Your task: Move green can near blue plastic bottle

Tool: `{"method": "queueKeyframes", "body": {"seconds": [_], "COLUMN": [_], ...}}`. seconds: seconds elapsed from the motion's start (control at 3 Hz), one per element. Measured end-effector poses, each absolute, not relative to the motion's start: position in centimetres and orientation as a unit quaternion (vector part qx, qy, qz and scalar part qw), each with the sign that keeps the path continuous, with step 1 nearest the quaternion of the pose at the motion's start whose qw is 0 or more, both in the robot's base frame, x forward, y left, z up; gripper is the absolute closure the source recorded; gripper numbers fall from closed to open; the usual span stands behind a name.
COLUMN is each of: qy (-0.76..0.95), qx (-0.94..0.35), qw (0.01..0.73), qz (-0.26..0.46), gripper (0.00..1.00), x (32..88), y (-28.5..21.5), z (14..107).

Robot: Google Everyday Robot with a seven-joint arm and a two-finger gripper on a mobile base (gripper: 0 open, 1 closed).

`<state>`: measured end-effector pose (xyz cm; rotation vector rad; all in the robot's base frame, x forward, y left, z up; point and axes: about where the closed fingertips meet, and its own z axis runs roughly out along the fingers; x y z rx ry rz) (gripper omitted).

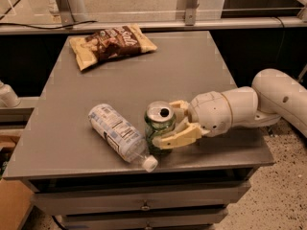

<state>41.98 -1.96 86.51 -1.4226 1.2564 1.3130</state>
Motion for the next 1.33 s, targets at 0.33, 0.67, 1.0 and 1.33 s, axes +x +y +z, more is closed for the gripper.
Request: {"method": "queueKeyframes", "body": {"seconds": [0.33, 0.67, 1.0, 1.33], "qy": [0.484, 0.484, 0.484, 0.471], "qx": [-0.581, -0.581, -0.581, -0.597], "qw": [0.405, 0.405, 0.405, 0.407], "qz": [0.513, 0.513, 0.513, 0.507], "gripper": [0.64, 0.41, 0.18, 0.00], "x": [41.51, 41.51, 41.51, 41.13], "y": [-1.82, -1.81, -1.81, -1.80], "z": [86.19, 86.34, 86.36, 86.11]}}
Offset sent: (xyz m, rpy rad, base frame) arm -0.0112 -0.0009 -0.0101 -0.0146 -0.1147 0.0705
